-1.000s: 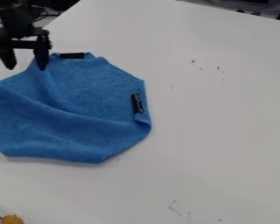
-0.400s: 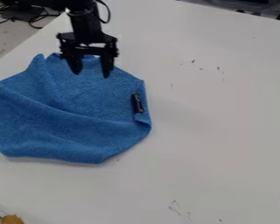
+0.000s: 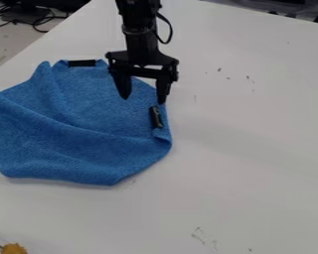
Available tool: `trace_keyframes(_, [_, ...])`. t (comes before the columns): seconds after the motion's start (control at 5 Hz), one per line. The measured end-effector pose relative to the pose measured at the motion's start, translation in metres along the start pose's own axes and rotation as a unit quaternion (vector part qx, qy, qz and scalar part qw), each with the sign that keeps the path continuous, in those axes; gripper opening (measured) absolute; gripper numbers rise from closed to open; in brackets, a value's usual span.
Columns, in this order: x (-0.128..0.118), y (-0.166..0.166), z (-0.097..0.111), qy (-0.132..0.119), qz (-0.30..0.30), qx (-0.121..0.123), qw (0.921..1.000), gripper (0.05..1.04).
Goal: Fold the cloth from top right to bottom left
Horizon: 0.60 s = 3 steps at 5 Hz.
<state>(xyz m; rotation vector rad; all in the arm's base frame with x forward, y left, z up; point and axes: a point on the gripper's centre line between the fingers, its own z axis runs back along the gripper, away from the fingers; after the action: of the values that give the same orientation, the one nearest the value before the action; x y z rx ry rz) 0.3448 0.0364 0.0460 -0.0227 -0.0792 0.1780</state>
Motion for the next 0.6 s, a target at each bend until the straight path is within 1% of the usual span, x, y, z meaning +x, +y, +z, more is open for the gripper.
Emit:
trace_keyframes(0.2, [-0.0003,-0.0063,-0.0002,-0.001,-0.005,0.008,1.0000,1.001])
trace_keyframes(0.4, [0.0021,-0.0046,0.0013,-0.003,-0.008,0.017,0.9998,1.000])
trace_keyframes(0.6, [0.0041,-0.0067,-0.0070,0.010,-0.016,0.019,0.9996,1.000])
